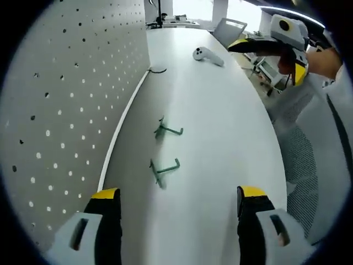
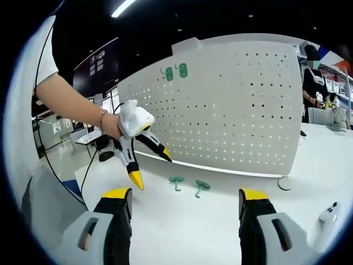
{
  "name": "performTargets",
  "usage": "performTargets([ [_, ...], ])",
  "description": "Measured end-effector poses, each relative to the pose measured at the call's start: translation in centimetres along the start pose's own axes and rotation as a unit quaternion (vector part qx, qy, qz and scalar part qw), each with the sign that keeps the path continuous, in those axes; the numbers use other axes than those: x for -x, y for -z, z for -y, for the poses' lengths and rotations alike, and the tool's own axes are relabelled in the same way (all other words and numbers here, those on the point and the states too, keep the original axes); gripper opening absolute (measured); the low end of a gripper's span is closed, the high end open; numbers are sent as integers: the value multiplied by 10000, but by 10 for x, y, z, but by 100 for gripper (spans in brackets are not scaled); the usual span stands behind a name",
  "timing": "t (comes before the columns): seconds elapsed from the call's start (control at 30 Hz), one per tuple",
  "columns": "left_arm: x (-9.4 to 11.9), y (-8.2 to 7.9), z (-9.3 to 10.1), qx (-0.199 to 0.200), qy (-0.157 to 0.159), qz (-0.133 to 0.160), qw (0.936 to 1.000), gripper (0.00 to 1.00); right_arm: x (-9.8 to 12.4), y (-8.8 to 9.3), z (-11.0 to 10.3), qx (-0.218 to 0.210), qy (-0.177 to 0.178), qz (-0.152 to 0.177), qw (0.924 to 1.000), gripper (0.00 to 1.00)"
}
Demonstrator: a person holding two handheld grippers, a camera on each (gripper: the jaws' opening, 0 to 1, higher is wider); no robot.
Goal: Insert the hook assembly into the mounting plate slot until the hook locks in place.
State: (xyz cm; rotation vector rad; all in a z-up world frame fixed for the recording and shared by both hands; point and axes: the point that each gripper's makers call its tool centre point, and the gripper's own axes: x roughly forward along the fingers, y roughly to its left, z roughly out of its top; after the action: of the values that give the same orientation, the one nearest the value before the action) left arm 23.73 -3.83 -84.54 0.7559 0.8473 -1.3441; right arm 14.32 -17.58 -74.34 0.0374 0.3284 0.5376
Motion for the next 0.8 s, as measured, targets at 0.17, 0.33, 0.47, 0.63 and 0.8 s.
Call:
performTargets([
  [0.17, -5, 1, -3, 20, 28, -94, 10000, 89, 0, 1, 0, 14, -7, -15, 10000, 77],
  [0.33, -13, 2, -4, -14, 59, -192, 9998, 89, 0, 2, 1, -14, 3, -18, 10000, 77],
  [0.47, -18, -1, -6, 49, 90, -175, 9998, 88, 0, 1, 1, -18, 14, -13, 10000, 76],
  [0.63, -27, 2, -8, 77, 84, -276, 9996, 87, 0, 1, 2, -55, 29, 4, 10000, 76],
  [0.8, -35, 5, -6, 85, 126, -413, 9990, 86, 1, 1, 3, -89, 40, 25, 9999, 75],
])
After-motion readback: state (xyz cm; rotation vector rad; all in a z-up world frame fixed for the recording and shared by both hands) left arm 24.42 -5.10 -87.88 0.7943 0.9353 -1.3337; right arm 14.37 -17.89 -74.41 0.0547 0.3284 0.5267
